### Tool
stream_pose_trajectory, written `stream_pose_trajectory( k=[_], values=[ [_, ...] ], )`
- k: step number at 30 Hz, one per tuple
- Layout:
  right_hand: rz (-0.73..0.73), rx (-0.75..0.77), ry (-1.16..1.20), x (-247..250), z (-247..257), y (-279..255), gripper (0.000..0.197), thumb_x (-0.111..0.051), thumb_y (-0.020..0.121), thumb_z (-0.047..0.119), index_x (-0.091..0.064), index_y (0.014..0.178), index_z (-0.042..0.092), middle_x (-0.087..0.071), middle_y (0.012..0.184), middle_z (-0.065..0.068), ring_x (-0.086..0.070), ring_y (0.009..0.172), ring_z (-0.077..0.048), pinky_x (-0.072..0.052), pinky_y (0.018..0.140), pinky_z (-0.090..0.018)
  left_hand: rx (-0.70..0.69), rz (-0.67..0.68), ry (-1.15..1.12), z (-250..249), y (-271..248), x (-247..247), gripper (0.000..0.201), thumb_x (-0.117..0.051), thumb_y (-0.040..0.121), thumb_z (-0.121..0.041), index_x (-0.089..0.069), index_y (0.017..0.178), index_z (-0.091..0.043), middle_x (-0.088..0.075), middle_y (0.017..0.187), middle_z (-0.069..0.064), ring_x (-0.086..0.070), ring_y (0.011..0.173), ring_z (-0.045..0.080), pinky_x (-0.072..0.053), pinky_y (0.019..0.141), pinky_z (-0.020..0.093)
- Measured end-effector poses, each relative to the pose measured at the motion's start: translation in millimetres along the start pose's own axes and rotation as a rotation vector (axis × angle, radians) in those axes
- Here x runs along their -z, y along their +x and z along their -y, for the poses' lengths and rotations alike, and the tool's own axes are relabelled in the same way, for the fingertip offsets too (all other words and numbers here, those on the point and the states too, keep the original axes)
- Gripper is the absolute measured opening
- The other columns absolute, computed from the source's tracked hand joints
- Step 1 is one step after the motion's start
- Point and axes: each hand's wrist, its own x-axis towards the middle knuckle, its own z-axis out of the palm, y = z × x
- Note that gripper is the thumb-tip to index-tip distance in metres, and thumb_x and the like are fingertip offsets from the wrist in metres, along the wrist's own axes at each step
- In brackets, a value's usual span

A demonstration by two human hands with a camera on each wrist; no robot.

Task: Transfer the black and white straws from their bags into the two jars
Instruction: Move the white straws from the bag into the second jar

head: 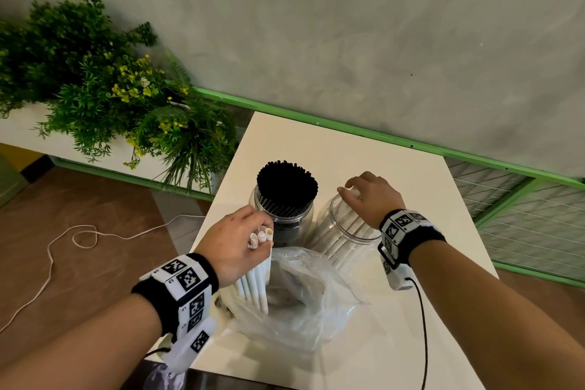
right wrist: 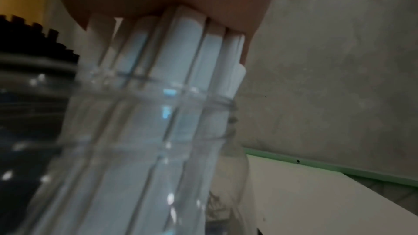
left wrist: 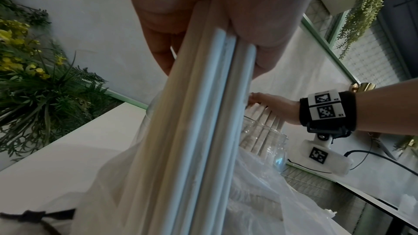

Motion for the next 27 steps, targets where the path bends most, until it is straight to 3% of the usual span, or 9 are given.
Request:
stream_pose_trajectory(
  k=[2, 4, 8, 14, 19, 24, 27],
  values=[
    [-0.049, 0.007, -0.042, -1, -1, 1, 0.041, -0.039, 0.094, 0.055, -0.063, 0.104, 0.023, -0.056, 0.106, 0.004, -0.051, 0.104, -0.021, -0.045, 0.077, -0.034, 0.000, -0.002, 0.003, 0, 0, 0, 0.039, -0.036, 0.071, -0.054, -0.055, 0.095, -0.030, -0.046, 0.089, -0.014, -0.046, 0.075, 0.009, -0.029, 0.061, 0.016],
    [-0.191, 0.023, -0.044, -3, -2, 2, 0.035, -0.045, 0.095, 0.046, -0.064, 0.093, 0.017, -0.058, 0.095, 0.001, -0.053, 0.096, -0.024, -0.047, 0.069, -0.033, 0.003, 0.001, 0.003, -1, -1, 1, 0.039, -0.035, 0.071, -0.054, -0.055, 0.095, -0.030, -0.047, 0.090, -0.013, -0.047, 0.075, 0.009, -0.028, 0.061, 0.014],
    [-0.454, 0.151, -0.034, -2, 3, 9, 0.027, -0.058, 0.091, 0.031, -0.064, 0.073, 0.012, -0.056, 0.078, -0.002, -0.054, 0.082, -0.028, -0.038, 0.055, -0.027, 0.006, 0.011, 0.009, 0, -2, 2, 0.034, -0.038, 0.073, -0.052, -0.054, 0.095, -0.032, -0.046, 0.090, -0.015, -0.046, 0.076, 0.007, -0.030, 0.062, 0.008],
    [-0.152, 0.011, -0.083, -2, 4, 20, 0.032, -0.044, 0.095, 0.044, -0.065, 0.091, 0.020, -0.059, 0.092, 0.001, -0.058, 0.088, -0.023, -0.040, 0.066, -0.029, 0.016, 0.015, 0.015, -1, -2, 2, 0.021, -0.049, 0.078, -0.041, -0.054, 0.095, -0.031, -0.044, 0.089, -0.015, -0.044, 0.075, 0.004, -0.030, 0.062, 0.007],
    [-0.058, -0.032, 0.010, 4, 5, 19, 0.036, -0.034, 0.099, 0.040, -0.062, 0.095, 0.018, -0.063, 0.097, -0.002, -0.057, 0.088, -0.025, -0.039, 0.068, -0.031, 0.007, 0.018, -0.008, 0, -1, 2, 0.028, -0.040, 0.074, -0.051, -0.052, 0.093, -0.033, -0.042, 0.086, -0.020, -0.044, 0.073, -0.003, -0.029, 0.062, 0.007],
    [-0.054, -0.037, 0.139, 6, 0, 20, 0.031, -0.032, 0.101, 0.024, -0.059, 0.108, 0.010, -0.065, 0.105, -0.010, -0.056, 0.096, -0.031, -0.046, 0.079, -0.036, 0.013, 0.011, -0.003, 0, 0, 2, 0.037, -0.036, 0.072, -0.054, -0.054, 0.095, -0.032, -0.043, 0.088, -0.017, -0.044, 0.074, 0.003, -0.029, 0.062, 0.007],
    [-0.009, -0.051, 0.173, 5, -3, 23, 0.034, -0.031, 0.102, 0.026, -0.060, 0.111, 0.011, -0.065, 0.110, -0.010, -0.056, 0.102, -0.030, -0.045, 0.083, -0.036, 0.015, 0.004, -0.008, 1, 1, 0, 0.037, -0.037, 0.071, -0.054, -0.054, 0.095, -0.031, -0.044, 0.088, -0.017, -0.045, 0.074, 0.005, -0.029, 0.062, 0.008]
  ],
)
